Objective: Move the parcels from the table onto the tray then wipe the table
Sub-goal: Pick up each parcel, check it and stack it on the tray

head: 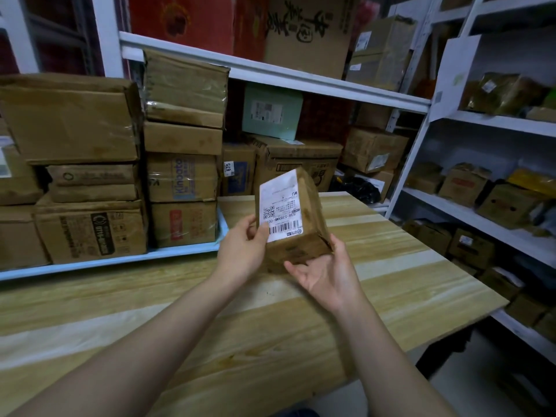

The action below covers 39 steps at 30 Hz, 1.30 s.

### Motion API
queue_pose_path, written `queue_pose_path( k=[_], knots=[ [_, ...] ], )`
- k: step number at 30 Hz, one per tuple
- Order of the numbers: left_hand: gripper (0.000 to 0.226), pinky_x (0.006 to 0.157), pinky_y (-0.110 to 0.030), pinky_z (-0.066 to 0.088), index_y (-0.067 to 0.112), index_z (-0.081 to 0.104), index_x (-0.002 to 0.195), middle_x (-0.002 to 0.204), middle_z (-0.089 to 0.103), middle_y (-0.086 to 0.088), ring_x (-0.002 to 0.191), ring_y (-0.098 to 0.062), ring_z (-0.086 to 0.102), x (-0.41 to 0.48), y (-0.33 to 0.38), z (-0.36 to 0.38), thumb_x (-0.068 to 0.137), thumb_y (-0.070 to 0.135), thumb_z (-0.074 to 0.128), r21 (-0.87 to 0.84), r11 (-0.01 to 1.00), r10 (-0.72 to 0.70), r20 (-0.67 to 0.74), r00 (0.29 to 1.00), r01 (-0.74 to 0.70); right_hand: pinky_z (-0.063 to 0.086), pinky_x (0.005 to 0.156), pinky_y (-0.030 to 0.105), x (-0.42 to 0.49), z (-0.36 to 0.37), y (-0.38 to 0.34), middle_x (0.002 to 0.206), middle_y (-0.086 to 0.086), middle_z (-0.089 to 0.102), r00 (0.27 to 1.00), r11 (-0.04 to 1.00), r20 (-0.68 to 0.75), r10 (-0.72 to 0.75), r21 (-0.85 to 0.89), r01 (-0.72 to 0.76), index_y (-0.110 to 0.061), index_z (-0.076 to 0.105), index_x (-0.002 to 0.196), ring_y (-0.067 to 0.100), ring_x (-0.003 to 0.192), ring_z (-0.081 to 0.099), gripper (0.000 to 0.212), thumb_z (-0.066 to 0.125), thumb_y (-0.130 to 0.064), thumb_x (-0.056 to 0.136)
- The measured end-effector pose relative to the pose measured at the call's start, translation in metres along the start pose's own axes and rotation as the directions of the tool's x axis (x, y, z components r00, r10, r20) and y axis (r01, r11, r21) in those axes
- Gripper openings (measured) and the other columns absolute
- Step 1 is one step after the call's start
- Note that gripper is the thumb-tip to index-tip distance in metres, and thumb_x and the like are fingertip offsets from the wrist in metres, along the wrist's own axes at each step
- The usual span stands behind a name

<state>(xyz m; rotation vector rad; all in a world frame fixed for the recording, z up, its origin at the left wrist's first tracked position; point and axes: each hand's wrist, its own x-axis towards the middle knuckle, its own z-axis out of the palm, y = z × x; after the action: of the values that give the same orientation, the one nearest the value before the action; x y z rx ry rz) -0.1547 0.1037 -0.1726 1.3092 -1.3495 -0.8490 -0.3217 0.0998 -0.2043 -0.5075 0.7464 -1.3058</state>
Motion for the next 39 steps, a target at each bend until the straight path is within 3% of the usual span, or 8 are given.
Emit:
queue_pose_path(
  k=[3,5,11,16,23,26,34,39],
  knots=[
    [0.042,0.098,-0.040,0.049,0.019,0.053,0.134,0.114,0.069,0.002,0.104,-0.013,0.065,0.001,0.000,-0.002,0.093,0.027,0.059,-0.051,0.999,0.017,-0.011,1.000,-0.017,0.062,0.065,0.033,0.003,-0.003,-0.001,0.115,0.016,0.072,0.994,0.997,-0.068,-0.081,-0.013,0.080,-0.013,0.056,0.138,0.028,0.101,0.068,0.040,0.053,-0.027,0.101],
    [0.045,0.097,-0.041,0.051,0.023,0.053,0.134,0.117,0.067,0.005,0.106,-0.010,0.064,0.000,0.000,-0.004,0.091,0.025,0.063,-0.060,0.998,0.036,-0.004,0.999,-0.036,0.062,0.074,0.038,0.002,-0.008,-0.003,0.118,0.015,0.072,0.988,0.990,-0.068,-0.141,-0.023,0.140,-0.019,0.057,0.135,0.029,0.109,0.068,0.039,0.061,-0.014,0.096],
    [0.057,0.098,-0.043,0.050,0.025,0.049,0.138,0.115,0.063,0.013,0.116,-0.009,0.058,-0.001,-0.003,-0.004,0.086,0.021,0.071,-0.018,0.997,0.080,-0.016,0.997,-0.080,0.058,0.090,0.047,0.001,-0.004,0.001,0.128,0.024,0.065,0.984,0.985,-0.053,-0.170,-0.034,0.168,-0.004,0.057,0.132,0.036,0.122,0.062,0.050,0.064,-0.024,0.087],
    [0.046,0.100,-0.036,0.048,0.022,0.054,0.133,0.118,0.062,0.012,0.108,-0.005,0.057,-0.004,-0.002,-0.004,0.089,0.012,0.064,-0.034,0.993,0.111,-0.019,0.994,-0.112,0.047,0.106,0.052,-0.003,-0.005,0.002,0.128,0.027,0.063,0.981,0.981,-0.026,-0.192,-0.036,0.191,0.006,0.055,0.132,0.038,0.125,0.059,0.039,0.056,-0.011,0.097],
    [0.036,0.104,-0.036,0.042,0.025,0.067,0.115,0.118,0.066,0.006,0.113,-0.012,0.058,-0.005,0.001,-0.009,0.103,0.037,0.035,-0.128,0.990,0.045,-0.058,0.997,-0.052,0.051,0.096,0.053,-0.001,-0.007,0.003,0.102,0.009,0.077,0.976,0.963,-0.029,-0.218,-0.166,0.210,-0.024,0.062,0.122,0.028,0.103,0.069,0.029,0.056,-0.009,0.098],
    [0.037,0.099,-0.033,0.042,0.028,0.066,0.103,0.111,0.066,0.007,0.109,-0.012,0.058,-0.007,0.005,-0.009,0.102,0.043,0.033,-0.148,0.988,0.026,-0.064,0.998,-0.035,0.049,0.098,0.050,0.002,-0.009,0.005,0.102,0.005,0.078,0.980,0.959,-0.030,-0.195,-0.217,0.184,-0.033,0.057,0.131,0.026,0.108,0.067,0.042,0.054,-0.006,0.098],
    [0.048,0.086,-0.030,0.037,0.024,0.065,0.104,0.106,0.063,0.008,0.104,-0.010,0.054,-0.010,0.004,-0.012,0.097,0.057,0.031,-0.127,0.992,-0.003,-0.016,1.000,0.001,0.053,0.093,0.054,0.002,-0.014,0.003,0.131,0.008,0.066,0.990,0.982,0.000,-0.140,-0.124,0.139,-0.030,0.056,0.137,0.031,0.120,0.061,0.037,0.055,-0.025,0.101],
    [0.056,0.108,-0.046,0.034,0.039,0.071,0.077,0.102,0.068,0.010,0.120,-0.023,0.050,-0.012,0.000,-0.014,0.093,0.068,0.025,-0.070,0.997,-0.024,0.007,1.000,0.024,0.054,0.095,0.045,0.000,-0.007,0.001,0.122,0.015,0.068,0.975,0.977,0.067,-0.210,0.048,0.207,-0.012,0.059,0.128,0.029,0.115,0.062,0.032,0.057,-0.011,0.096]
  ],
)
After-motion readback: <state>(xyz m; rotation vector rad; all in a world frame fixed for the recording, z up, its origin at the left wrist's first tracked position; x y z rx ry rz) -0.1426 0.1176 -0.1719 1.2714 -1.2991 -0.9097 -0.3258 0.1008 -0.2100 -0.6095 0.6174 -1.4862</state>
